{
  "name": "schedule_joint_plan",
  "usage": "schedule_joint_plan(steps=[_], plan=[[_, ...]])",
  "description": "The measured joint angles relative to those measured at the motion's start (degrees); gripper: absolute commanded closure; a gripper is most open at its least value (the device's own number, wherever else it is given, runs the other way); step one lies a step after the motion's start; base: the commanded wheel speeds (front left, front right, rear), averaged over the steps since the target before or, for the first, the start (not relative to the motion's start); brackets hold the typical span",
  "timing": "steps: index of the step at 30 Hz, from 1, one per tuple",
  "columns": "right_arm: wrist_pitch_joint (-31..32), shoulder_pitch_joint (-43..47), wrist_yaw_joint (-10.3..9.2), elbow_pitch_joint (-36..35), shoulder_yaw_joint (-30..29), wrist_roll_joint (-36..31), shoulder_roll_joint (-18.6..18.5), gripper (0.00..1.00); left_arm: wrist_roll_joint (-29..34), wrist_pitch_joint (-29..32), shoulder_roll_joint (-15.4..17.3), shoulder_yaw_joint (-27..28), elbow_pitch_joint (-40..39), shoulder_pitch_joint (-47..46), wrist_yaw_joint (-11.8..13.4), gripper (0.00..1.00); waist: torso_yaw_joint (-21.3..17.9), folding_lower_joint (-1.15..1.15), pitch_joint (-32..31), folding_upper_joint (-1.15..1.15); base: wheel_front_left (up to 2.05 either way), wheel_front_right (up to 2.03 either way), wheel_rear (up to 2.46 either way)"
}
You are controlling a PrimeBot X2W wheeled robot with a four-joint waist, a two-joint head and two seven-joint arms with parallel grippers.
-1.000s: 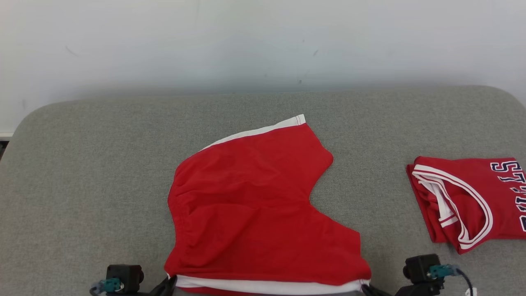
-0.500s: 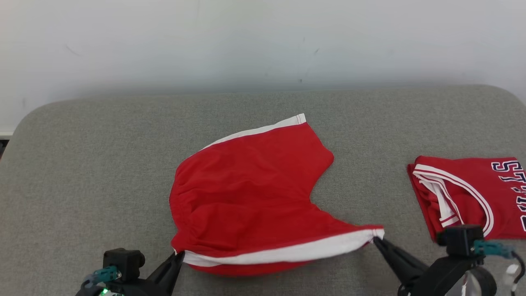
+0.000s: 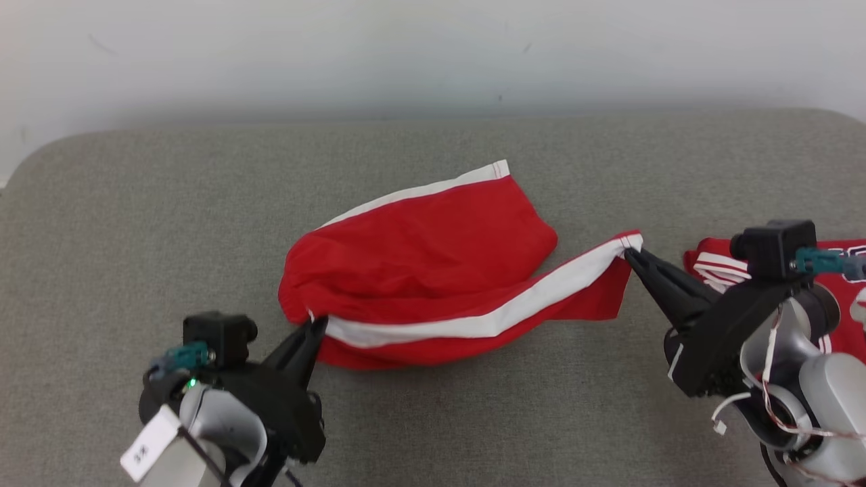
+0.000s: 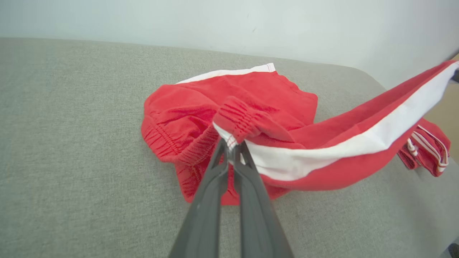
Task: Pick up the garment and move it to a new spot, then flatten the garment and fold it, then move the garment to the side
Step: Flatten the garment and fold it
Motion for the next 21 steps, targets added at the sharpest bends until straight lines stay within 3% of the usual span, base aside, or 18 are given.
schedule_joint_plan(steps=[10, 21], plan=[[2.03, -13.18, 1.16, 9.39, 1.64, -1.87, -0.03, 1.0, 0.38, 2.09, -3.55, 1.37, 4.49, -10.43, 2.98, 1.0, 2.34, 0.0, 5.08, 0.0, 0.0, 0.0, 0.0], [1.13, -24.87, 1.78, 18.49, 2.92, -5.58, 0.09, 1.0, 1.47, 1.79, -6.42, 2.88, 10.27, -18.45, 4.17, 1.0, 5.33, 0.0, 10.37, 0.0, 0.0, 0.0, 0.0]])
